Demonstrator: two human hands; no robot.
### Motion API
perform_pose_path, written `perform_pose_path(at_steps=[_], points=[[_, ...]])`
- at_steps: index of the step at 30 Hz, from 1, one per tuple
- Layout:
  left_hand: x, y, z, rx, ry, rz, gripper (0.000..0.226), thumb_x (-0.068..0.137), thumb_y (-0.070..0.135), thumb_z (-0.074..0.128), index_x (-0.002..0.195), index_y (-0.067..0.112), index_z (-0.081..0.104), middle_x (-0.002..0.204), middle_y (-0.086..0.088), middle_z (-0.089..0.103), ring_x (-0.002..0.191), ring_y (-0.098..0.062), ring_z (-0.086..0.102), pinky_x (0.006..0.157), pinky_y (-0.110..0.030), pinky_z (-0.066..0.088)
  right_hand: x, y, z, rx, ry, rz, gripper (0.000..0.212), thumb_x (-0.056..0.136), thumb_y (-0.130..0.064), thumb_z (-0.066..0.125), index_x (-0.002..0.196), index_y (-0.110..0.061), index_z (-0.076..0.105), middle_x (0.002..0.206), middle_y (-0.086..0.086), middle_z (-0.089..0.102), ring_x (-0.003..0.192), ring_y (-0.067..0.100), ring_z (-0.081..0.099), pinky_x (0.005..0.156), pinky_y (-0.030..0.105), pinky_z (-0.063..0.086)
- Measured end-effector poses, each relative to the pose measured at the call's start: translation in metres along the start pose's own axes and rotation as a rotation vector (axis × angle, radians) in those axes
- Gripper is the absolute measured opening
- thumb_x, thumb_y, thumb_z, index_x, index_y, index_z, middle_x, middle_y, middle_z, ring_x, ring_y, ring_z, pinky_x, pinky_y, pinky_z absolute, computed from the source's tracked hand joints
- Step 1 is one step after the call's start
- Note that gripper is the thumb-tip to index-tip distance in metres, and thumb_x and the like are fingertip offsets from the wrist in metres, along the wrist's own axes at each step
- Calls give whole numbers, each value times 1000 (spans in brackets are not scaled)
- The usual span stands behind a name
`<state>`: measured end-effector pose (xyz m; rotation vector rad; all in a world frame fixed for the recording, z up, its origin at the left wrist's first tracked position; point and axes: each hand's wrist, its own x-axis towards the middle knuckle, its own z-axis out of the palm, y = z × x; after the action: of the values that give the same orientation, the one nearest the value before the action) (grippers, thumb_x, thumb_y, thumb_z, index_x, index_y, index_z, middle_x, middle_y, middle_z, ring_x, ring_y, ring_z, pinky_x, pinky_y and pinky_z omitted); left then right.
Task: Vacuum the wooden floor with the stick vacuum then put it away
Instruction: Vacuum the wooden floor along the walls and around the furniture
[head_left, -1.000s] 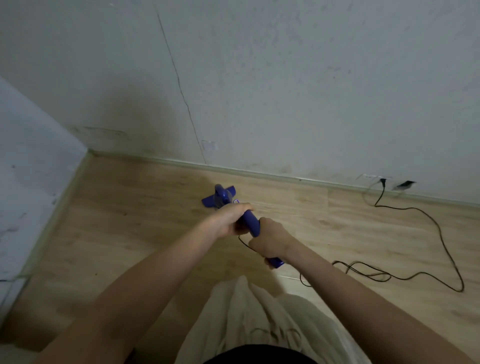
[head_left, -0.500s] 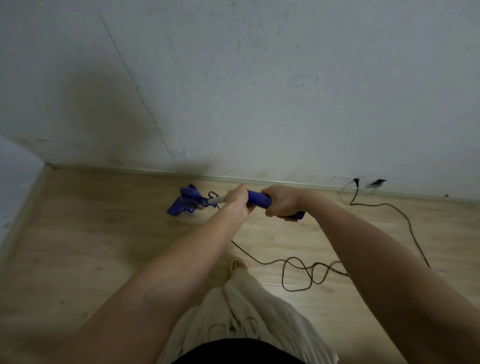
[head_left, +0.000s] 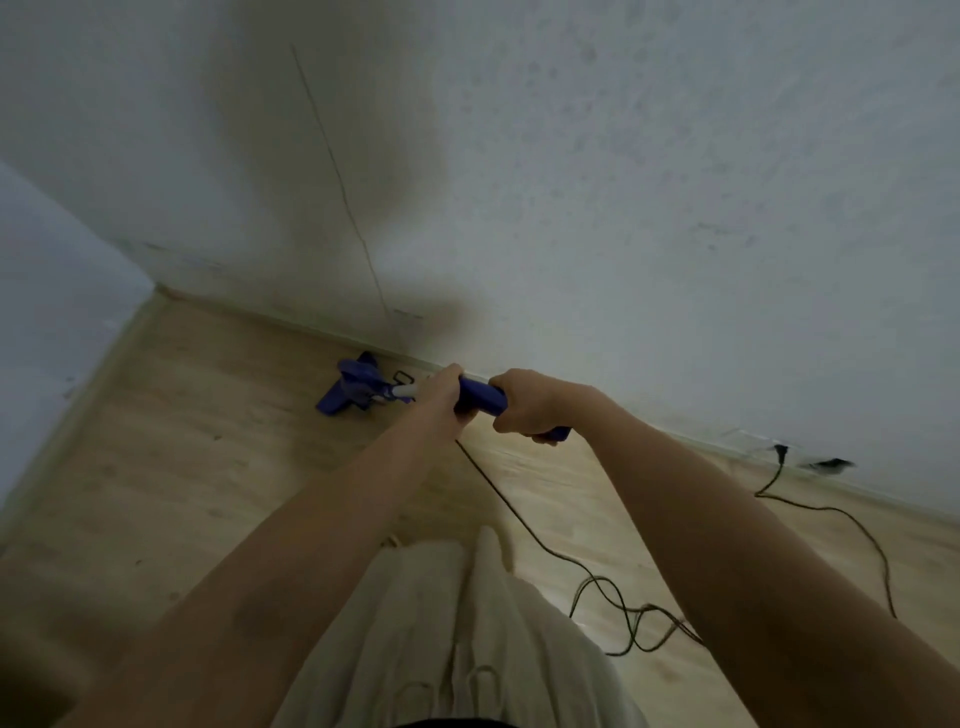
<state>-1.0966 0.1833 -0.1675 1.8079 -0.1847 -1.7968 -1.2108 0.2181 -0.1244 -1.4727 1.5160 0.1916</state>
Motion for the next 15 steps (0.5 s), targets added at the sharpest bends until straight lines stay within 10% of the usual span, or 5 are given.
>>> perform_pose_path(at_steps=[9,15], points=[[42,66,-32,-115,-82,-94,29,91,13,55,114,6,39,108,-13,52,89,-24,56,78,-33,48,61,-59,-23,-139,53,51,24,88,-8,54,111,-15,51,74,8,57,49,20,52,44,27,43],[84,123,-84,-113,-80,-53,15,93,8,53,86,9,40,86,-9,50,74,-18,53,71,-33,50,116,-129,-19,-170,59,48,22,89,-9,53,109,-16,50,72,7,56,49,19,53,43,25,43]])
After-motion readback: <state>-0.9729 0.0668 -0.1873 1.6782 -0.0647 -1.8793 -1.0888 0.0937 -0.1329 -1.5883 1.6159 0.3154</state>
